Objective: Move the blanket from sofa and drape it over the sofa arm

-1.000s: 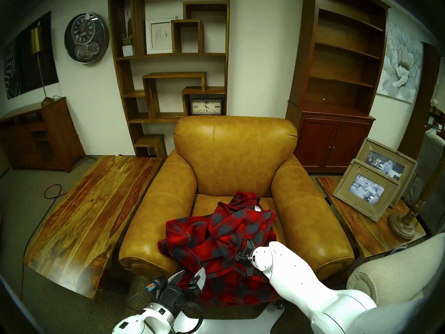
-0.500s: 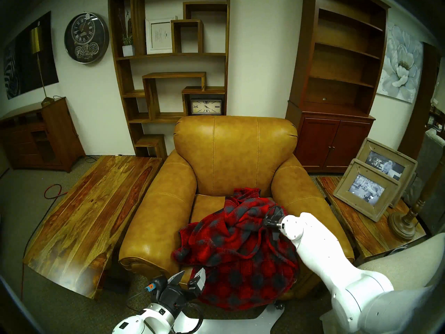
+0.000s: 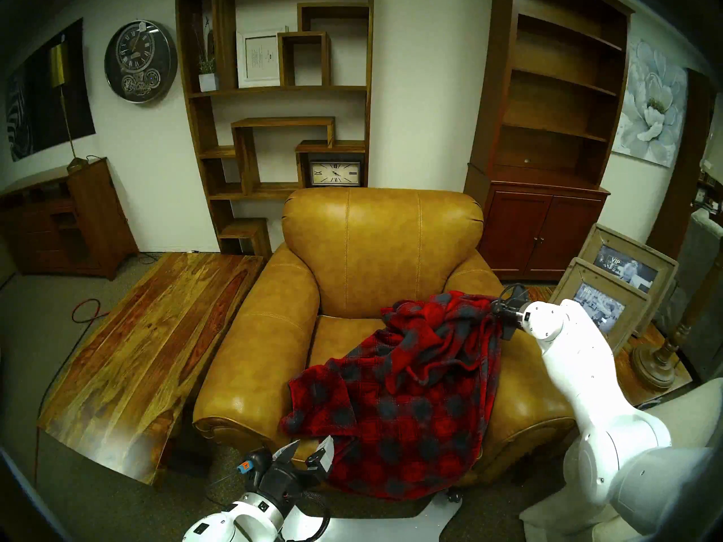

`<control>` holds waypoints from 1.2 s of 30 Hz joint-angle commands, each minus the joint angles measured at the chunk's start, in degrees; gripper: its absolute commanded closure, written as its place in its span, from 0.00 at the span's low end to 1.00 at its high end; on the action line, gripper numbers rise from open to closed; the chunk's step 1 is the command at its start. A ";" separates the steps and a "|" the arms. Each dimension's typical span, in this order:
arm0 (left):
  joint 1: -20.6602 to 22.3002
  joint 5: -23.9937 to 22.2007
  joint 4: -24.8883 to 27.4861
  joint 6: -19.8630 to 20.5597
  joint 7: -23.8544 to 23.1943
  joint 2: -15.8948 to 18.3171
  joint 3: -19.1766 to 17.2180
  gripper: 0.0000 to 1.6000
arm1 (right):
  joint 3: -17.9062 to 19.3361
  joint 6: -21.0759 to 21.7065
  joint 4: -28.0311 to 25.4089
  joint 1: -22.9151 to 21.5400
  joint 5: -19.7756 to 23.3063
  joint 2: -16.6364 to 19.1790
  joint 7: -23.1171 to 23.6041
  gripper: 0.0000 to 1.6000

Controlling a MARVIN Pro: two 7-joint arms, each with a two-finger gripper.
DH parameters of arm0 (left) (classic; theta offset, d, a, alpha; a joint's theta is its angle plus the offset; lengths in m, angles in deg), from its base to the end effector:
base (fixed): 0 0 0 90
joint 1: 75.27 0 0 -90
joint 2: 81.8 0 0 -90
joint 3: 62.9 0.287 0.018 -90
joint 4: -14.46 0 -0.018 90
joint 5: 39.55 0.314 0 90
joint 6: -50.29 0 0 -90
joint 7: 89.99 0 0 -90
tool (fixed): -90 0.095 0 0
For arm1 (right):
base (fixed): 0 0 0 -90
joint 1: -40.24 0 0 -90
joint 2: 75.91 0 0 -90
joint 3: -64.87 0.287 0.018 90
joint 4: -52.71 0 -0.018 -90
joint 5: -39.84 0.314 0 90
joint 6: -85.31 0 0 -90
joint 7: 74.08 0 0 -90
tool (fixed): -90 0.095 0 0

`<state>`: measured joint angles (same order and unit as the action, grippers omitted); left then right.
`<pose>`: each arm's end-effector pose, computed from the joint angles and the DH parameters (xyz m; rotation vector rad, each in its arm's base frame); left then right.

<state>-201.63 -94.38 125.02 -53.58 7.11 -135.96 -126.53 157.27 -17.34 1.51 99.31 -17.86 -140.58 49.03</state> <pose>0.1694 -0.0341 -0.3976 2.1963 0.3237 1.2954 0.5233 -0.2179 -0.3057 1.8413 1.4913 1.0296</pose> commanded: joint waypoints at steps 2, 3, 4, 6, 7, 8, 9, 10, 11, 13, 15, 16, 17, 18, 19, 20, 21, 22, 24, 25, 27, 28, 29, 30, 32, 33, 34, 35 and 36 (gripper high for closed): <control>0.16 -0.02 0.70 -0.21 -0.11 -0.13 -0.06 0.00 | 7.21 -2.58 -2.57 -4.49 -1.86 7.10 3.82 1.00; 0.17 -0.02 0.70 -0.21 -0.11 -0.13 -0.06 0.00 | 8.04 -3.02 -2.70 -4.67 -2.47 7.56 4.78 1.00; 0.17 -0.02 0.68 -0.21 -0.11 -0.12 -0.05 0.00 | 8.64 -3.33 -2.76 -4.83 -2.79 8.29 5.46 1.00; 0.18 -0.02 0.67 -0.21 -0.11 -0.12 -0.04 0.00 | 10.14 -3.98 -2.95 -5.17 -3.62 9.08 6.89 1.00; 0.19 -0.03 0.67 -0.21 -0.11 -0.11 -0.03 0.00 | 10.94 -4.44 -3.02 -5.32 -3.99 9.70 7.79 1.00; 0.19 -0.03 0.66 -0.21 -0.11 -0.11 -0.03 0.00 | 11.47 -4.84 -3.05 -5.40 -4.26 10.46 8.51 1.00; 0.19 -0.03 0.66 -0.21 -0.11 -0.11 -0.02 0.00 | 12.28 -5.22 -2.98 -5.37 -4.99 10.47 9.37 1.00; 0.20 -0.03 0.66 -0.22 -0.11 -0.11 -0.02 0.00 | 12.87 -5.77 -2.89 -5.35 -5.33 11.33 10.32 1.00; 0.20 -0.03 0.66 -0.22 -0.12 -0.11 -0.01 0.00 | 13.75 -6.12 -2.98 -5.53 -5.78 11.34 11.05 1.00; 0.21 -0.03 0.68 -0.23 -0.12 -0.10 -0.01 0.00 | 15.21 -6.98 -2.85 -5.94 -6.39 12.54 12.55 1.00; 0.22 -0.03 0.68 -0.24 -0.12 -0.10 0.00 0.00 | 16.71 -7.86 -2.68 -6.45 -7.23 13.71 14.14 1.00; 0.23 -0.04 0.68 -0.24 -0.12 -0.10 0.01 0.00 | 17.56 -8.39 -2.58 -6.75 -7.62 14.11 15.02 1.00; 0.24 -0.04 0.67 -0.24 -0.12 -0.09 0.01 0.00 | 18.32 -8.78 -2.38 -6.89 -8.15 14.50 15.78 1.00; 0.25 -0.04 0.67 -0.24 -0.12 -0.09 0.02 0.00 | 18.99 -9.22 -2.16 -7.05 -8.47 15.00 16.49 1.00; 0.25 -0.04 0.67 -0.24 -0.12 -0.09 0.02 0.00 | 19.93 -9.51 -1.88 -7.40 -8.69 15.16 17.07 1.00; 0.26 -0.05 0.67 -0.25 -0.12 -0.09 0.03 0.00 | 20.38 -10.10 -1.58 -7.50 -9.11 16.03 17.87 1.00; 0.26 -0.05 0.67 -0.25 -0.12 -0.08 0.03 0.00 | 21.01 -10.57 -0.99 -7.55 -9.48 16.54 18.51 1.00; 0.27 -0.05 0.67 -0.25 -0.12 -0.08 0.04 0.00 | 21.75 -10.81 -0.74 -7.73 -9.84 16.16 18.93 1.00; 0.28 -0.06 0.69 -0.26 -0.12 -0.07 0.04 0.00 | 22.27 -12.10 0.20 -7.91 -10.49 18.09 20.40 1.00; 0.28 -0.06 0.71 -0.27 -0.12 -0.07 0.05 0.00 | 23.00 -12.57 0.56 -8.29 -10.88 17.90 21.03 1.00; 0.28 -0.07 0.74 -0.28 -0.12 -0.07 0.05 0.00 | 23.07 -13.75 1.65 -8.39 -11.36 19.03 22.11 1.00; 0.28 -0.08 0.77 -0.29 -0.12 -0.07 0.05 0.00 | 23.16 -14.49 2.37 -8.58 -11.53 19.56 22.76 1.00; 0.27 -0.08 0.80 -0.30 -0.12 -0.07 0.05 0.00 | 23.02 -15.24 3.04 -8.56 -11.82 19.81 23.30 1.00; 0.26 -0.09 0.84 -0.32 -0.12 -0.06 0.05 0.00 | 22.56 -16.34 3.98 -8.61 -12.06 20.59 24.00 1.00; 0.23 -0.11 0.93 -0.37 -0.12 -0.05 0.03 0.00 | 21.33 -18.46 6.24 -8.80 -11.86 21.84 25.12 1.00; 0.22 -0.12 0.96 -0.38 -0.12 -0.05 0.03 0.00 | 20.84 -19.37 7.03 -8.86 -12.14 21.76 25.51 1.00; 0.20 -0.13 1.00 -0.40 -0.12 -0.04 0.02 0.00 | 20.43 -20.51 8.20 -9.21 -12.27 21.81 25.99 1.00; 0.17 -0.14 1.04 -0.43 -0.11 -0.04 0.01 0.00 | 19.94 -21.48 9.21 -9.38 -12.44 21.61 26.32 1.00; 0.15 -0.15 1.09 -0.44 -0.11 -0.03 0.00 0.00 | 19.33 -22.39 9.98 -9.51 -12.72 21.53 26.60 1.00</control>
<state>-201.45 -94.44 124.90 -53.62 7.10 -135.86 -126.35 178.83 -34.52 8.24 92.79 -30.10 -122.95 74.23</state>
